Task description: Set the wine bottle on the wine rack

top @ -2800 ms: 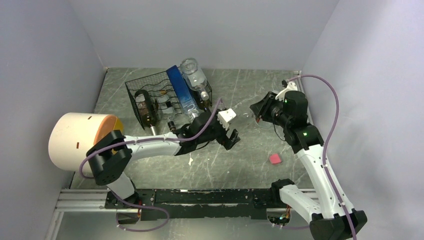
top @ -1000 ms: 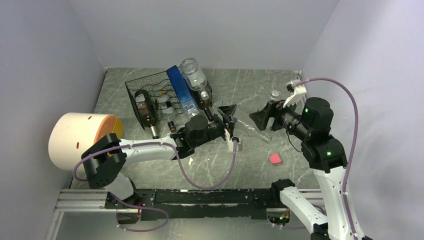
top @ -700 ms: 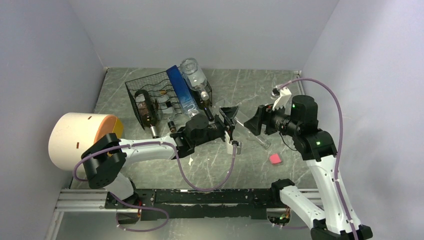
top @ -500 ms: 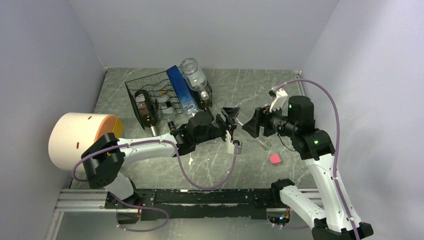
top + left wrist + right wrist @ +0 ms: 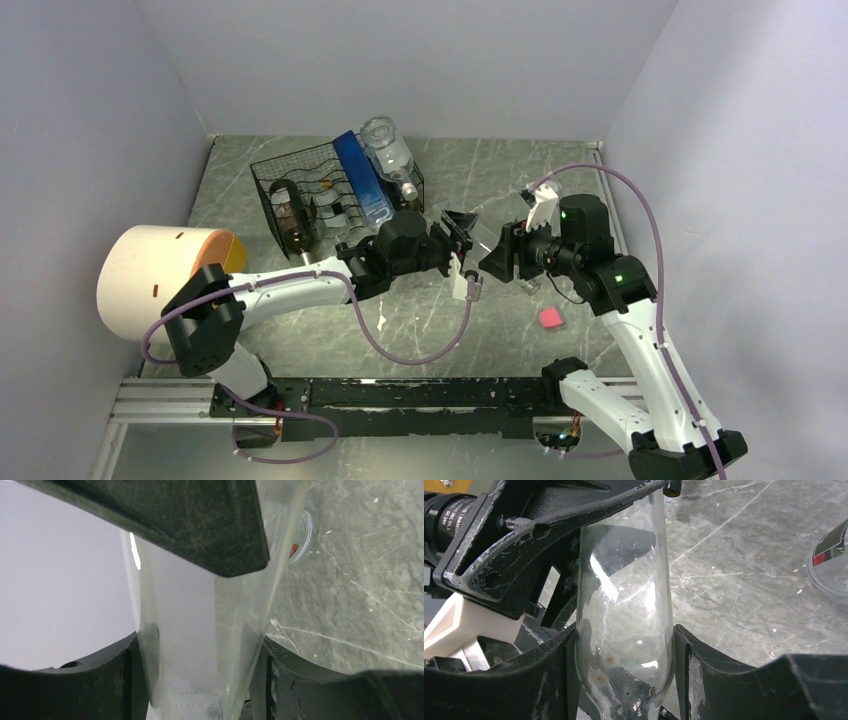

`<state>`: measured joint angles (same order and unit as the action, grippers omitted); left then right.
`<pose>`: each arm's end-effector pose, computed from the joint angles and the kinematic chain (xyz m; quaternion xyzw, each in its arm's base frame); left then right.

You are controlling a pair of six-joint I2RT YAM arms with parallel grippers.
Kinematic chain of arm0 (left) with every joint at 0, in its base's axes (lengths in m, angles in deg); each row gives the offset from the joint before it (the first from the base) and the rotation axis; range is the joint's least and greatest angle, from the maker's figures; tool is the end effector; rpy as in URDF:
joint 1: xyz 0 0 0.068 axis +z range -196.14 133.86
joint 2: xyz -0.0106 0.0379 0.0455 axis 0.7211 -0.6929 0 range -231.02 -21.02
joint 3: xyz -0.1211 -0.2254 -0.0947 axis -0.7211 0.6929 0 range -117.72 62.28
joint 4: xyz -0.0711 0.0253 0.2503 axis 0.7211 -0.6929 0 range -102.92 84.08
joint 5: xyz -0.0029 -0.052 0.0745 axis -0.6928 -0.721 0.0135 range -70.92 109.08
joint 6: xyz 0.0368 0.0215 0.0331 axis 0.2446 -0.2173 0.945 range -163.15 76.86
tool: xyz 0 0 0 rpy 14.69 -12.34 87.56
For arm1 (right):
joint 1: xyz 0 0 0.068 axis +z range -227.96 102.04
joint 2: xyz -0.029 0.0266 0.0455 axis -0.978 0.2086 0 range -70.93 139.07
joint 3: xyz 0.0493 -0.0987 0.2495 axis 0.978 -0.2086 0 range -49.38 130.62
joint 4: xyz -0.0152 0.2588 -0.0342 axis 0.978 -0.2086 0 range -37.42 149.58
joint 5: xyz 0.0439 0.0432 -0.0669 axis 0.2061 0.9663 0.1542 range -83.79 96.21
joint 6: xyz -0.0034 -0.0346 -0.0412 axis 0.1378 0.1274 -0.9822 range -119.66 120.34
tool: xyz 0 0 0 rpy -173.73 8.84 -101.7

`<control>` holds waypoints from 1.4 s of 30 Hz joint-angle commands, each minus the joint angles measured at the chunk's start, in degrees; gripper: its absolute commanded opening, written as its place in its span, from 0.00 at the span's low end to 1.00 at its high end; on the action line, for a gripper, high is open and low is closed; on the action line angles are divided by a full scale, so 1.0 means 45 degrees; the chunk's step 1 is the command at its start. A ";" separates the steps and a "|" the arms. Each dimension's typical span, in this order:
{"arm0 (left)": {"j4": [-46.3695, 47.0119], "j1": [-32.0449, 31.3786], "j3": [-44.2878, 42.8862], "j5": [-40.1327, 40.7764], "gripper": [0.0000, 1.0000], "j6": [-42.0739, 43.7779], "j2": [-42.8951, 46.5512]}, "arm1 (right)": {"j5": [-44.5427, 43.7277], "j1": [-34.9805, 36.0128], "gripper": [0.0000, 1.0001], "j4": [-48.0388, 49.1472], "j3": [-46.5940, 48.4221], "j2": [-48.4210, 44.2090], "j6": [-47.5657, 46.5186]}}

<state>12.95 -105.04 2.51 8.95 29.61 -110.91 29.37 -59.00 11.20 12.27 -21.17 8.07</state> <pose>0.1849 -0.3187 0.2852 0.7254 0.2642 0.0085 0.6356 0.1493 0.0661 0.3607 -0.1755 0.8617 0.2762 0.3878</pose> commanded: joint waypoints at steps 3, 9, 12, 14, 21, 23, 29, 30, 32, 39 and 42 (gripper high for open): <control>-0.0509 0.0080 -0.1324 -0.0492 0.07 -0.0482 0.0278 | -0.0633 0.0005 0.00 0.0146 0.0133 0.0068 0.0230; -0.0424 0.0065 -0.1347 -0.0173 0.24 -0.1716 0.0317 | -0.1057 0.0006 0.00 0.0450 0.0412 -0.0067 0.0491; -0.1702 0.0060 -0.2003 0.0348 0.74 -0.2468 0.0153 | -0.1360 0.0006 0.00 0.0781 0.0579 -0.0264 0.0733; -0.2189 0.0060 -0.2125 0.0502 0.99 -0.2818 0.0161 | -0.1600 0.0006 0.00 0.1093 0.0629 -0.0405 0.0955; -0.1100 0.0060 -0.1357 0.0603 0.97 -0.5942 0.0934 | -0.2552 0.0012 0.00 0.1933 0.0725 -0.0444 0.1364; -0.0191 0.0060 -0.1042 0.1398 0.95 -0.7318 0.1132 | -0.2680 0.0015 0.00 0.2215 0.0719 -0.0447 0.1448; -0.0275 0.0139 -0.1356 0.5441 1.00 -1.1491 0.1440 | -0.2837 0.0019 0.00 0.3312 0.0534 -0.0258 0.1791; -0.0921 0.0214 -0.1685 0.5917 1.00 -1.2311 0.1440 | -0.2814 0.0007 0.00 0.3461 0.0536 -0.0176 0.1824; -0.1878 0.0307 -0.2025 0.6802 0.99 -1.3719 0.1547 | -0.2798 0.0019 0.00 0.3901 0.0460 -0.0049 0.1921; -0.2695 0.0372 -0.1717 0.9250 0.99 -1.5823 0.3396 | -0.1664 0.0005 0.00 0.6195 0.0148 0.0602 0.2760; -0.3138 0.0377 -0.1602 0.9371 0.99 -1.6019 0.4421 | -0.1251 0.0276 0.00 0.7434 0.0109 0.1104 0.3407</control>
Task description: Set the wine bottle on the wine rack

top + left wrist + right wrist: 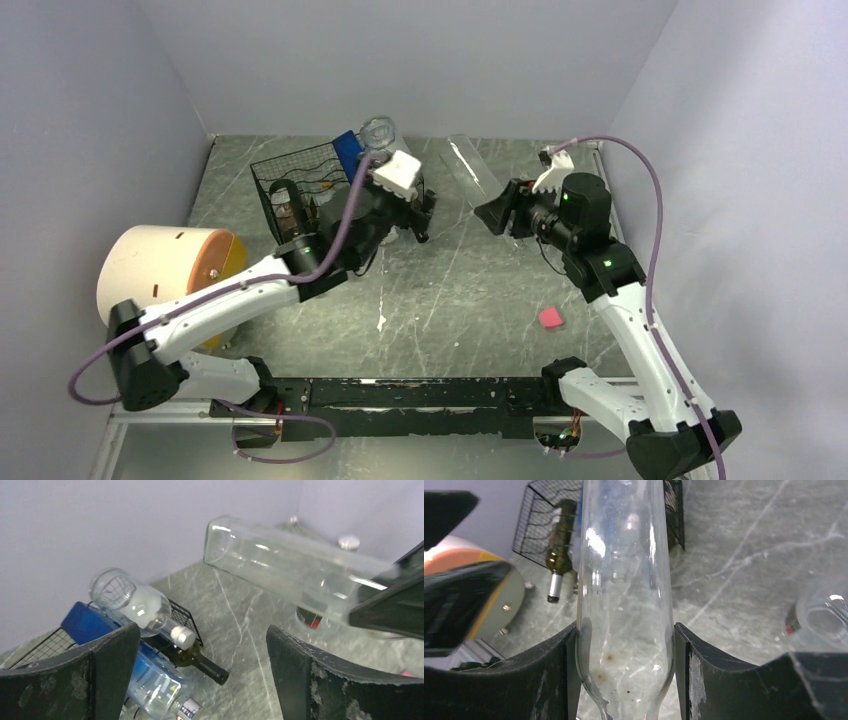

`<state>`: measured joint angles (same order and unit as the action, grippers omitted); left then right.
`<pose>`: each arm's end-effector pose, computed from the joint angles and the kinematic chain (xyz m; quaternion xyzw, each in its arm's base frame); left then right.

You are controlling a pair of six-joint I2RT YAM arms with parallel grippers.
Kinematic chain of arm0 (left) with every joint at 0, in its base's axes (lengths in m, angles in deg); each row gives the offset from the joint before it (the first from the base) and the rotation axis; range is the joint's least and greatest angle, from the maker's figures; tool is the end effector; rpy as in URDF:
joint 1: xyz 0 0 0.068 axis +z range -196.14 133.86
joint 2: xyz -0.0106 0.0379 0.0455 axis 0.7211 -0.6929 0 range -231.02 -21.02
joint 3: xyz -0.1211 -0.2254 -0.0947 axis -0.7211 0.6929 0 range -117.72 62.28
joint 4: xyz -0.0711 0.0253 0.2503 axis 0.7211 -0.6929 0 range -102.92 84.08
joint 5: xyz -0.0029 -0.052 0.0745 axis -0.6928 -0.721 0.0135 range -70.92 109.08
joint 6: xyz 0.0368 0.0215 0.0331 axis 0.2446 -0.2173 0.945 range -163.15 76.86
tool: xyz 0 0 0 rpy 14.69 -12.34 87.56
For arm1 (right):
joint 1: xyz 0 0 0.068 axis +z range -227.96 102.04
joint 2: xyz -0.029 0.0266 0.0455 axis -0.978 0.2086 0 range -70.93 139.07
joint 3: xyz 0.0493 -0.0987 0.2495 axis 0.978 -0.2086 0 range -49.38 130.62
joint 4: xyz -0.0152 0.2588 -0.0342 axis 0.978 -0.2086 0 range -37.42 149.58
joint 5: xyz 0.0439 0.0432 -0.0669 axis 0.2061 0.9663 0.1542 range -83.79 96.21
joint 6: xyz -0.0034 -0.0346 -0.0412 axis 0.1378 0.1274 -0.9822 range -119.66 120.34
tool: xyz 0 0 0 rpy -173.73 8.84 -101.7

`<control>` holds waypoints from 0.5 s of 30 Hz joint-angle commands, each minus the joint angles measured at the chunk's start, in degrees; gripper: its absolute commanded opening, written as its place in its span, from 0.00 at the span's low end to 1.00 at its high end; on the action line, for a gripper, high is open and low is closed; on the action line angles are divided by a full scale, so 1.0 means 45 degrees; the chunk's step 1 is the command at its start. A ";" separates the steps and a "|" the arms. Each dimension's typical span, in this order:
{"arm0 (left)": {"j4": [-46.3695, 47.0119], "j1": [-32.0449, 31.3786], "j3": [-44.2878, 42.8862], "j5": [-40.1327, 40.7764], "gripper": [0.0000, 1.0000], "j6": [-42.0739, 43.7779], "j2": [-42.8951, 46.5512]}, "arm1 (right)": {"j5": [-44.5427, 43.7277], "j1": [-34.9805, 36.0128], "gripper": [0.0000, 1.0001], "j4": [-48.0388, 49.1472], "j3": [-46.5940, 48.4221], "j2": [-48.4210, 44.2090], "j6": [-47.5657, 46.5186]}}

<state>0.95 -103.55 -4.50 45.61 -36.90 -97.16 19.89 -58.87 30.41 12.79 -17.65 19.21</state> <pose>0.1824 -0.2560 0.3846 0.2359 0.6810 -0.1412 0.6787 0.1833 0.0723 0.3846 -0.0696 0.8146 0.2770 0.5049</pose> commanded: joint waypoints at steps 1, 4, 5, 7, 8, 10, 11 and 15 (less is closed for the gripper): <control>-0.0646 0.0043 0.0019 0.1082 0.99 -0.1261 0.1726 | 0.0754 0.0515 0.00 0.3535 -0.0005 0.0526 0.1090; -0.0924 0.0058 0.0386 0.1022 0.99 -0.1307 0.2749 | -0.0666 0.2303 0.00 0.4349 0.0244 0.1432 0.1203; -0.1047 0.0061 0.0480 0.1157 0.99 -0.1308 0.3037 | -0.1479 0.2977 0.00 0.4494 0.0424 0.1819 0.1175; -0.1420 0.0062 0.0509 0.1731 0.99 -0.1366 0.3538 | -0.2227 0.4005 0.00 0.4762 0.0825 0.2711 0.1123; -0.1639 0.0062 0.0476 0.2127 0.99 -0.1394 0.3820 | -0.2558 0.4335 0.00 0.4907 0.1010 0.3163 0.1221; -0.2038 0.0062 0.0428 0.2995 0.99 -0.1443 0.4267 | -0.2944 0.5020 0.00 0.5380 0.1352 0.4086 0.1398; -0.2150 0.0062 0.0454 0.3415 0.99 -0.1435 0.4503 | -0.3183 0.5336 0.00 0.5641 0.1525 0.4524 0.1471; -0.2647 0.0062 0.0407 0.4331 0.99 -0.1028 0.5437 | -0.4342 0.6404 0.00 0.6437 0.2321 0.6263 0.1726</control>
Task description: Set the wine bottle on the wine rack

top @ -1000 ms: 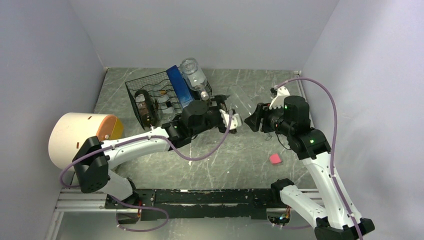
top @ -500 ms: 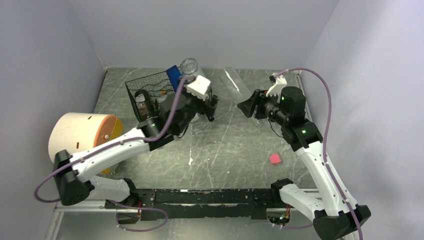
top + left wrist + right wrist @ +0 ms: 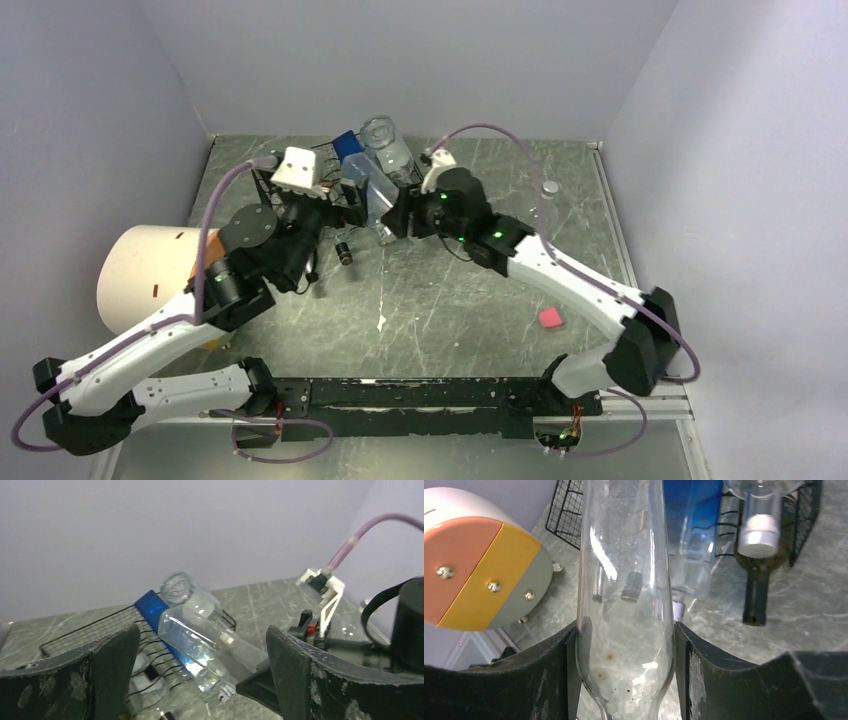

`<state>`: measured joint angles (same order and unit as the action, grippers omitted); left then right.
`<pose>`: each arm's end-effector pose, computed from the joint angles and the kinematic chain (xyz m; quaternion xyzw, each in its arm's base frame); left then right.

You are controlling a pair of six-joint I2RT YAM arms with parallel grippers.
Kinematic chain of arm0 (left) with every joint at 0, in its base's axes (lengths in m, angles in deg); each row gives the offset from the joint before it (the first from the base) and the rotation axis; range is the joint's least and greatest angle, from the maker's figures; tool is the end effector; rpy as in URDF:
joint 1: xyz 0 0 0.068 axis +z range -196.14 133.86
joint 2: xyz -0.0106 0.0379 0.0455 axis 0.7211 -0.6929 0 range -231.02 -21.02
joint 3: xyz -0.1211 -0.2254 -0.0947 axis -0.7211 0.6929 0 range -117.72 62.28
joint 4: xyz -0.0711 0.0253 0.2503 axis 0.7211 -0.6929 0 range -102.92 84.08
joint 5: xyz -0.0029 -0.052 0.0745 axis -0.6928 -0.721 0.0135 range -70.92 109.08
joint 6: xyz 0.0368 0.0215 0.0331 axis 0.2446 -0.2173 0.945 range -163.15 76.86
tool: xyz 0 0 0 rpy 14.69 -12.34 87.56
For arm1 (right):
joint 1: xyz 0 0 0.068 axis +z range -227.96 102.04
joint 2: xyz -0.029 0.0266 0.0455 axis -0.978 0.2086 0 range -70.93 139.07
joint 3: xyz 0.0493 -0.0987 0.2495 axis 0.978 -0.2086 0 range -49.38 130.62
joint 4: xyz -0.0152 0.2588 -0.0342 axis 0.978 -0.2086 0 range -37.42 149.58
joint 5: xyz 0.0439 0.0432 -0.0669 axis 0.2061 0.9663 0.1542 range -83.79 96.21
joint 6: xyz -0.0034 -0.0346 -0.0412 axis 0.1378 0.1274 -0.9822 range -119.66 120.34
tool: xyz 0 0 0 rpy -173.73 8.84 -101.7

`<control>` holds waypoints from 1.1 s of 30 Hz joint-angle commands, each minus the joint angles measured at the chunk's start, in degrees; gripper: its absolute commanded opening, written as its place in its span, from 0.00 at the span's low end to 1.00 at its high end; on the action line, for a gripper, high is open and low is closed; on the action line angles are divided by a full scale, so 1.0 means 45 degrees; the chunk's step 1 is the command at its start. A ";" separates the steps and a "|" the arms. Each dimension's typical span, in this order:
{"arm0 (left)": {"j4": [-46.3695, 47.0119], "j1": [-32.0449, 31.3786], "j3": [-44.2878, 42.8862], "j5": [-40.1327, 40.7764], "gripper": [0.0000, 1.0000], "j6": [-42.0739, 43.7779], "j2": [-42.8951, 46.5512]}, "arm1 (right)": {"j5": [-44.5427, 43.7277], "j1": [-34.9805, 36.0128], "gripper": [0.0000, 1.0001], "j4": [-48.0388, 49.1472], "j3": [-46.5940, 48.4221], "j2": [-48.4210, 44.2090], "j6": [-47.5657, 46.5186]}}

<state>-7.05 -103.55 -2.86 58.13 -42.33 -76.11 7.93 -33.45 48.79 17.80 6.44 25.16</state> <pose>0.1266 -0.1565 0.4476 0.0761 0.6587 -0.1483 0.7337 0.2249 0.2225 0.3475 -0.1492 0.8103 0.3324 0.4589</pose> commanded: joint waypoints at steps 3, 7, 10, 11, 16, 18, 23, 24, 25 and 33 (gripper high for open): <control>-0.1097 0.0062 -0.0038 0.2097 0.99 0.0418 0.1245 | -0.2581 0.1305 0.00 0.2731 0.2035 0.2203 0.0351; -0.1454 0.0067 0.0098 0.2991 0.99 0.0416 0.1684 | -0.3901 0.2090 0.00 0.2623 0.3575 0.4051 0.0108; -0.1669 0.0068 0.0201 0.3271 0.99 0.0375 0.1920 | -0.5410 0.2783 0.00 0.2299 0.4934 0.5431 -0.0377; -0.1665 0.0080 0.0217 0.3478 0.99 0.0398 0.1951 | -0.6115 0.2987 0.00 0.2255 0.5338 0.5853 -0.0618; -0.2225 0.0071 -0.0053 0.4611 0.99 0.0257 0.1874 | -0.8211 0.3427 0.00 0.1855 0.6855 0.7657 -0.0920; -0.2137 0.0081 0.0027 0.4916 0.99 0.0384 0.1900 | -0.8224 0.3468 0.00 0.1799 0.7367 0.8217 -0.1157; -0.1835 0.0081 0.0277 0.5073 0.99 0.0599 0.2044 | -0.7857 0.3481 0.00 0.1606 0.8685 0.9634 -0.1393; -0.1907 0.0072 0.0221 0.5168 0.99 0.0560 0.2034 | -0.7820 0.3487 0.00 0.1607 0.8917 0.9880 -0.1443; -0.2075 0.0070 0.0119 0.5336 0.99 0.0443 0.2028 | -0.7832 0.3463 0.00 0.1600 0.9139 1.0111 -0.1473; -0.2217 0.0081 0.0071 0.6585 0.99 0.0202 0.2273 | -0.8037 0.3421 0.00 0.1399 1.0262 1.1382 -0.1348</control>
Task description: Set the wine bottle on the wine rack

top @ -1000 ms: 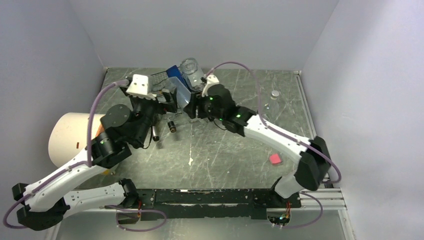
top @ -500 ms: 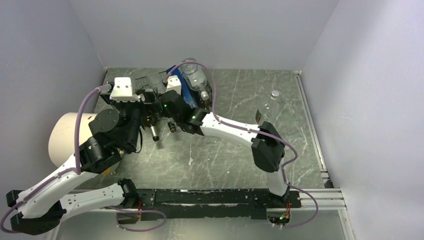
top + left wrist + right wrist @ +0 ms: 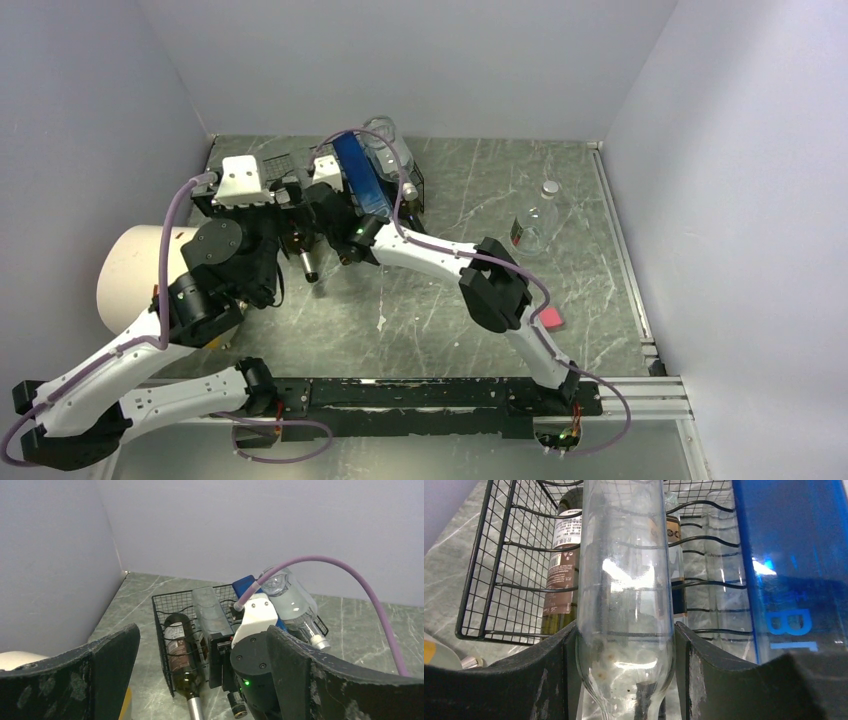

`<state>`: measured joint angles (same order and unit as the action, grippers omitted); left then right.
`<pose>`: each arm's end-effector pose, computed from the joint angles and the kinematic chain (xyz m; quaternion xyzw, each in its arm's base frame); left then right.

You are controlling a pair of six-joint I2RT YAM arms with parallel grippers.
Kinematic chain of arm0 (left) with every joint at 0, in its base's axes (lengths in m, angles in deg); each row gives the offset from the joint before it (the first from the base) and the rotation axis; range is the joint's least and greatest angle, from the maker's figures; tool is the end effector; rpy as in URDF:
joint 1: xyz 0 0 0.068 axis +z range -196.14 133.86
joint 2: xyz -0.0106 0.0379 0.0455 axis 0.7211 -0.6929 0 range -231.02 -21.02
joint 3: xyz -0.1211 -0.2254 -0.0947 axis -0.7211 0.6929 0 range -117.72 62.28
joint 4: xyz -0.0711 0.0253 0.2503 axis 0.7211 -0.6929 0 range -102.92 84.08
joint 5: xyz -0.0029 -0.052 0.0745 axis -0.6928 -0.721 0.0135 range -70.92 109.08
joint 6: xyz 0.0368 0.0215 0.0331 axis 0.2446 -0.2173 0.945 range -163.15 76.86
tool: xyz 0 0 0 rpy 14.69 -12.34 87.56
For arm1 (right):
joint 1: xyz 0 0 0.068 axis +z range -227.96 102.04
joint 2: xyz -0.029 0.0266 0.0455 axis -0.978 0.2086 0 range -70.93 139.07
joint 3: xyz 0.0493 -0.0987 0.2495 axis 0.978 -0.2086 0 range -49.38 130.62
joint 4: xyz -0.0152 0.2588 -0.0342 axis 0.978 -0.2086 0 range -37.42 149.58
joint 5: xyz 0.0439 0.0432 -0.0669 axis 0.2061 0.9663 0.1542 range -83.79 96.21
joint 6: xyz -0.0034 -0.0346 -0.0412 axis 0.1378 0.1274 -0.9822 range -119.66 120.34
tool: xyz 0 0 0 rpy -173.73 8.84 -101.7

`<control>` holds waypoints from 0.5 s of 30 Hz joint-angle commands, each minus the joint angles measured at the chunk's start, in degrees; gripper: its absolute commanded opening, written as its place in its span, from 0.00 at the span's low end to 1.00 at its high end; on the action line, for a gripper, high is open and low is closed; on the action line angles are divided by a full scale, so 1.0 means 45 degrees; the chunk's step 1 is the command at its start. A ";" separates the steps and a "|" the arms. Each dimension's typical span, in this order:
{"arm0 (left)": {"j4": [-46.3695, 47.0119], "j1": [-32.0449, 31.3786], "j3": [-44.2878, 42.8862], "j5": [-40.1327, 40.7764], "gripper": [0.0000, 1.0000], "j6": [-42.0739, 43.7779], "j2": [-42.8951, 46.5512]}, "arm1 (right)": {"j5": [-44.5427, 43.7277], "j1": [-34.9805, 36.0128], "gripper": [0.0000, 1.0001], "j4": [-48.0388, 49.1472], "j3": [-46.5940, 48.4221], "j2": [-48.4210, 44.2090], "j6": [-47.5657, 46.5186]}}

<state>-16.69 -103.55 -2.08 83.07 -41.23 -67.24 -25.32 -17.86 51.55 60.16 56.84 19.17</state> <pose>0.1024 -0.1010 0.4489 -0.0688 0.6835 0.0130 0.7266 0.2787 0.4473 0.2563 -0.1537 0.8154 0.1448 0.5390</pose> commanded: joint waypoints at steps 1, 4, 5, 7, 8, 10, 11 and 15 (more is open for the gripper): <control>0.0008 0.0079 -0.0080 0.1204 0.99 -0.0008 0.0352 | -0.0633 -0.0072 0.00 0.0789 0.0868 0.0241 0.0045; 0.0096 0.0067 -0.0063 0.1516 0.99 -0.0035 0.0505 | -0.0475 -0.0202 0.02 0.0693 0.0916 0.0397 0.0274; 0.0147 0.0080 -0.0045 0.1590 0.99 -0.0034 0.0563 | -0.0416 -0.0270 0.05 0.0650 0.0947 0.0451 0.0345; 0.0264 0.0079 0.0016 0.1651 0.99 -0.0008 0.0663 | -0.0211 -0.0354 0.10 0.0540 0.1023 0.0558 0.0479; 0.0336 0.0076 0.0055 0.1668 0.99 0.0020 0.0693 | -0.0095 -0.0397 0.13 0.0467 0.1061 0.0600 0.0510; 0.0457 0.0074 0.0116 0.1706 0.99 0.0094 0.0716 | 0.0395 -0.0513 0.19 0.0257 0.1132 0.0654 0.0582; 0.0458 0.0080 0.0121 0.1712 0.99 0.0133 0.0734 | 0.0762 -0.0575 0.23 0.0312 0.1045 0.0627 0.0623; 0.0451 0.0072 0.0103 0.1734 0.99 0.0202 0.0724 | 0.1256 -0.0707 0.52 0.0583 0.0846 0.0461 0.0637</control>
<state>-15.90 -103.55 -2.03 89.08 -41.21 -64.03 -22.15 -20.55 50.70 62.26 59.48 21.14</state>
